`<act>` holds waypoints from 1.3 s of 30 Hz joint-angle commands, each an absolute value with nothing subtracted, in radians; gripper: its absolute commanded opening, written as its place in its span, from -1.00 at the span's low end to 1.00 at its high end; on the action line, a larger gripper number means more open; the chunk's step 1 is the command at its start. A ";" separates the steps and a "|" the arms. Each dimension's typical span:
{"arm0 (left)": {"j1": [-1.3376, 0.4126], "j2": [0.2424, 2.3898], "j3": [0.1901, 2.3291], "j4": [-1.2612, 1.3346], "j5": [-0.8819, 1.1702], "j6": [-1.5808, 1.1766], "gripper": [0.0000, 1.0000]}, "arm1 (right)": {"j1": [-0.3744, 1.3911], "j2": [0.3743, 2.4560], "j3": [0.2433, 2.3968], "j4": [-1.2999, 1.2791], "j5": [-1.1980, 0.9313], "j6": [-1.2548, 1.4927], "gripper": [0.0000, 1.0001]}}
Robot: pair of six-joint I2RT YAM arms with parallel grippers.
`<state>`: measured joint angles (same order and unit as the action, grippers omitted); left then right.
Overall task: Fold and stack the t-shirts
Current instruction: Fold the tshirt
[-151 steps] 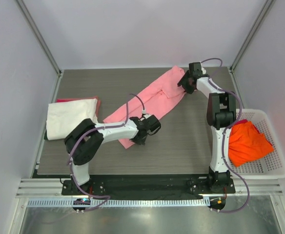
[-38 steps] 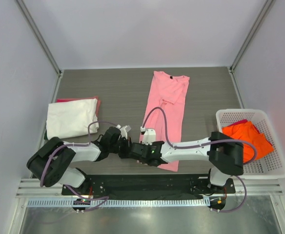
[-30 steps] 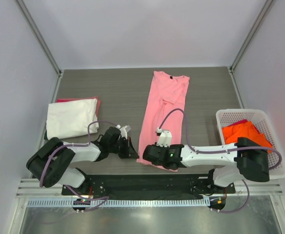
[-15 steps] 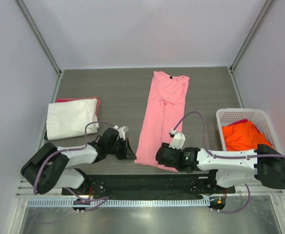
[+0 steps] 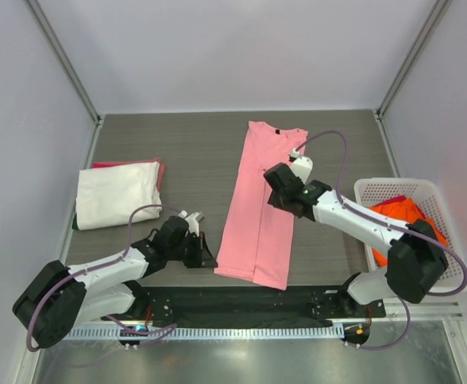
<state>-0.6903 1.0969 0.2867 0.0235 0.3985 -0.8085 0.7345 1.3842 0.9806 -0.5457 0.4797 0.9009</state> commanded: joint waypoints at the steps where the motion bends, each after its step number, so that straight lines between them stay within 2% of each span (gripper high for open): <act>1: -0.725 1.049 0.252 -0.025 0.382 -0.833 -1.00 | 0.640 1.466 1.080 -0.525 0.424 0.766 -0.24; 7: -0.784 1.020 0.221 -0.026 0.333 -0.887 -1.00 | 0.385 1.700 1.192 -0.440 0.275 0.692 -0.10; 10: -0.822 1.025 0.219 -0.026 0.302 -0.907 -1.00 | 0.324 1.828 1.279 -0.398 0.244 0.643 0.06; 11: -0.830 1.031 0.221 -0.028 0.293 -0.911 -1.00 | 0.313 1.860 1.319 -0.376 0.232 0.638 0.17; 12: -0.844 1.034 0.221 -0.028 0.287 -0.922 -1.00 | 0.296 1.887 1.337 -0.370 0.221 0.637 0.18; 18: -0.857 1.019 0.216 -0.020 0.253 -0.943 -1.00 | 0.272 2.071 1.494 -0.356 0.189 0.614 0.15; 25: -0.853 1.057 0.229 -0.005 0.241 -0.957 -1.00 | 0.253 2.246 1.653 -0.376 0.170 0.623 -0.05; 32: -0.749 1.176 0.305 -0.005 0.264 -0.899 -0.99 | 0.247 2.422 1.961 -0.475 0.176 0.606 -0.06; 35: -0.749 1.193 0.330 0.020 0.294 -0.899 -0.61 | 0.244 2.415 2.002 -0.528 0.190 0.584 0.19; 36: -0.749 1.187 0.330 0.024 0.296 -0.905 -0.35 | 0.245 2.396 1.982 -0.529 0.193 0.583 0.24; 39: -0.747 1.131 0.310 0.026 0.291 -0.920 -0.02 | 0.245 2.254 1.826 -0.523 0.183 0.571 0.31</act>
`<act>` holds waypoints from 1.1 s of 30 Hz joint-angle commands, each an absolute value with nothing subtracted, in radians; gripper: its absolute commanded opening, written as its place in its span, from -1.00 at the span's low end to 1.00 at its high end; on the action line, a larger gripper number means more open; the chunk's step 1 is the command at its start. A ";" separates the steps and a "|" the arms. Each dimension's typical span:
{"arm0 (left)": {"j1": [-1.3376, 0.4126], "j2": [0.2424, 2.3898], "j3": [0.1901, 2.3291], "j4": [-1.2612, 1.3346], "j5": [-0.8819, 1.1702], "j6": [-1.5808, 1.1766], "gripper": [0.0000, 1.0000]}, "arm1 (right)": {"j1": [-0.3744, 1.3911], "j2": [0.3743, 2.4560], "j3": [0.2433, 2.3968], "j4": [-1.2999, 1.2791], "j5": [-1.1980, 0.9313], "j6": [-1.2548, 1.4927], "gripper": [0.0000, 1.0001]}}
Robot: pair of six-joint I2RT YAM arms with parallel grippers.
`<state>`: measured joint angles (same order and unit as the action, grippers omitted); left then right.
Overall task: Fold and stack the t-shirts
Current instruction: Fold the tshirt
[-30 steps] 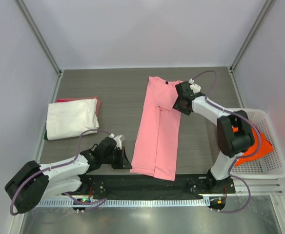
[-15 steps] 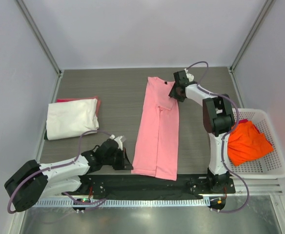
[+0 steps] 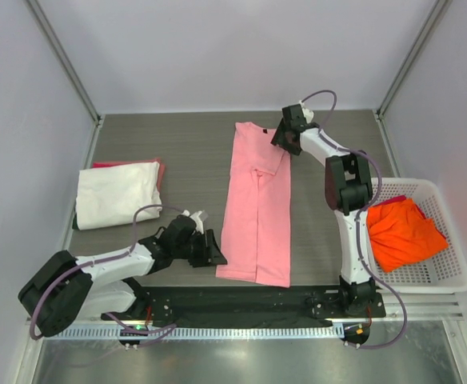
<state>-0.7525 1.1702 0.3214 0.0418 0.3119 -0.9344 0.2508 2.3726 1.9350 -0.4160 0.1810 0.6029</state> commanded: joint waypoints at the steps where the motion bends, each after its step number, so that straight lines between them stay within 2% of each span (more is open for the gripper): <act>1: -0.749 1.111 0.302 0.023 0.293 -0.926 0.02 | 0.247 2.211 1.774 -0.517 0.181 0.571 0.32; 8: -0.767 1.028 0.259 0.003 0.284 -0.956 0.18 | 0.284 1.720 1.084 -0.385 0.150 0.629 0.28; 10: -0.779 1.037 0.258 0.003 0.272 -0.956 0.19 | 0.316 1.565 0.964 -0.365 0.118 0.656 0.17; 14: -0.787 1.046 0.258 0.008 0.267 -0.956 0.19 | 0.469 1.332 0.702 -0.420 0.170 0.733 0.13; 17: -0.787 1.048 0.256 0.009 0.265 -0.954 0.16 | 0.596 1.166 0.591 -0.504 0.184 0.842 0.09; 23: -0.790 1.063 0.253 0.015 0.276 -0.950 -0.08 | 0.814 0.895 0.473 -0.649 0.175 1.058 -0.11; 27: -0.792 1.072 0.249 0.024 0.282 -0.948 -0.19 | 0.926 0.859 0.448 -0.701 0.155 1.141 -0.12; 33: -0.792 1.074 0.247 0.031 0.291 -0.953 -0.24 | 1.060 0.920 0.448 -0.692 0.166 1.212 -0.14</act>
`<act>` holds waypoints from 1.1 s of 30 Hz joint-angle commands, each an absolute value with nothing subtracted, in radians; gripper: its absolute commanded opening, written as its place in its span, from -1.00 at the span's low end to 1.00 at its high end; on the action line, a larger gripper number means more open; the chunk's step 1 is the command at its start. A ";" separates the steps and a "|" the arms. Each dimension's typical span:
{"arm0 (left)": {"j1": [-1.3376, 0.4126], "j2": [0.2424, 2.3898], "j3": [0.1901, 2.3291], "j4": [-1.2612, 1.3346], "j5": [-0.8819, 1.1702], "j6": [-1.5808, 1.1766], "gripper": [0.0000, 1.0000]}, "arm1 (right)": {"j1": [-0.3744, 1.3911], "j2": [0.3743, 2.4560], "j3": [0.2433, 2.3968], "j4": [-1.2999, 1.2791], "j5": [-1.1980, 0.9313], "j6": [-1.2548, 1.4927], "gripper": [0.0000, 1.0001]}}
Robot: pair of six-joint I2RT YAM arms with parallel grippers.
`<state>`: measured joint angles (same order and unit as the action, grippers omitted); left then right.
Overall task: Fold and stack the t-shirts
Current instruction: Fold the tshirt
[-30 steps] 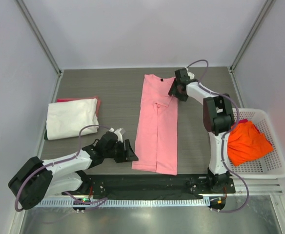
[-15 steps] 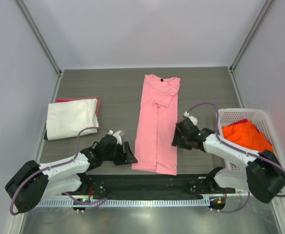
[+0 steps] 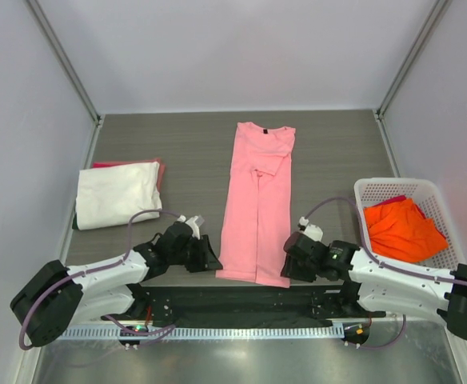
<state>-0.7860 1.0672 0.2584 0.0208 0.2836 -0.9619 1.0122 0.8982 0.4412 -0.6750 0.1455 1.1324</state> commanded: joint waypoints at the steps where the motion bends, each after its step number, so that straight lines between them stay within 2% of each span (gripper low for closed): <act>1: -0.792 1.072 0.244 0.031 0.291 -0.951 -0.24 | 1.068 0.943 0.452 -0.710 0.175 1.216 -0.14; 5: -0.792 1.078 0.242 0.031 0.290 -0.953 -0.21 | 1.086 0.997 0.443 -0.674 0.157 1.213 -0.15; 7: -0.792 1.083 0.244 0.032 0.291 -0.951 -0.22 | 1.097 1.014 0.439 -0.643 0.143 1.216 -0.22; 11: -0.796 1.107 0.247 0.043 0.307 -0.956 -0.37 | 1.103 1.000 0.436 -0.626 0.147 1.223 -0.64; 12: -0.796 1.112 0.247 0.052 0.310 -0.957 -0.46 | 1.103 0.991 0.437 -0.624 0.152 1.224 -0.81; 15: -0.801 1.115 0.247 0.063 0.325 -0.962 -0.57 | 1.103 0.956 0.440 -0.632 0.153 1.226 -0.97; 20: -0.804 1.115 0.247 0.064 0.336 -0.968 -0.63 | 1.103 0.934 0.434 -0.644 0.153 1.226 -0.98; 24: -0.807 1.117 0.245 0.083 0.345 -0.977 -1.00 | 1.103 0.917 0.433 -0.644 0.169 1.226 -0.98; 33: -0.766 1.117 0.359 0.084 0.449 -0.999 -1.00 | 1.078 0.848 0.537 -0.699 0.393 1.180 -0.98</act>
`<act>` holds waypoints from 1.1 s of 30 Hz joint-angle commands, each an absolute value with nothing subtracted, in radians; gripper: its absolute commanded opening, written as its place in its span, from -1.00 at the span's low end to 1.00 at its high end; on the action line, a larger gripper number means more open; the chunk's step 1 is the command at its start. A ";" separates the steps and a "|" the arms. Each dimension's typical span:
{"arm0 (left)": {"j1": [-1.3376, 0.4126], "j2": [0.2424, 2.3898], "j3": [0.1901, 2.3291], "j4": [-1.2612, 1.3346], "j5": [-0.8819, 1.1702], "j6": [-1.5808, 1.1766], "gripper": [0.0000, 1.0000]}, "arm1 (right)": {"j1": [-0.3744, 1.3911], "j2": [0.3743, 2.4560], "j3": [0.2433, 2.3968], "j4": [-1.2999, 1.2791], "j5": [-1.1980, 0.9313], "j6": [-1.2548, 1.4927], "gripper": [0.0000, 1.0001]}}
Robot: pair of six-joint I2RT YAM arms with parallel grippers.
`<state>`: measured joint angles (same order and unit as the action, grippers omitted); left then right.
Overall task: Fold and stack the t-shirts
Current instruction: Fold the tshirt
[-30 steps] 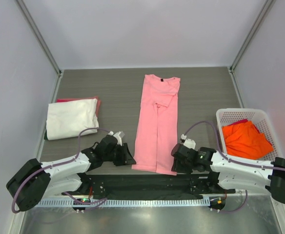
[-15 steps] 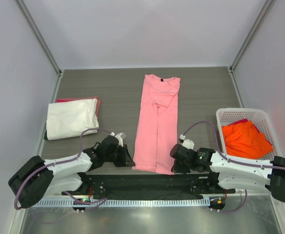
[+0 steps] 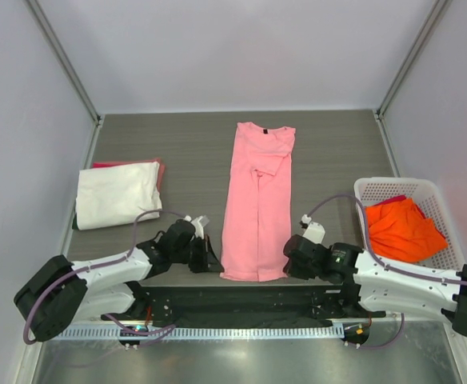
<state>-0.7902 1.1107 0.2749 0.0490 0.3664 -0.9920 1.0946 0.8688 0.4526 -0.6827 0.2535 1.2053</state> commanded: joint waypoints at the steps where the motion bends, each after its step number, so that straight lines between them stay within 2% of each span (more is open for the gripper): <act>1: -0.749 1.124 0.383 0.077 0.466 -0.993 -1.00 | 1.039 0.853 0.555 -0.704 0.411 1.158 -0.98; 3: -0.690 1.158 0.455 0.043 0.502 -0.971 -1.00 | 0.964 0.894 0.618 -0.706 0.436 1.039 -0.98; 4: -0.660 1.170 0.483 0.029 0.506 -0.950 -1.00 | 0.842 0.916 0.658 -0.701 0.424 0.996 -0.98; 8: -0.595 1.279 0.629 -0.020 0.517 -0.907 -1.00 | 0.608 1.026 0.747 -0.620 0.313 0.786 -0.98; 12: -0.513 1.435 0.765 -0.009 0.575 -0.897 -1.00 | 0.491 1.173 0.862 -0.581 0.238 0.666 -0.98; 20: -0.399 1.701 1.055 -0.024 0.574 -0.902 -1.00 | 0.341 1.463 1.078 -0.535 0.140 0.598 -0.98; 33: -0.331 2.014 1.383 -0.060 0.598 -0.943 -1.00 | 0.247 1.831 1.413 -0.528 0.045 0.560 -0.98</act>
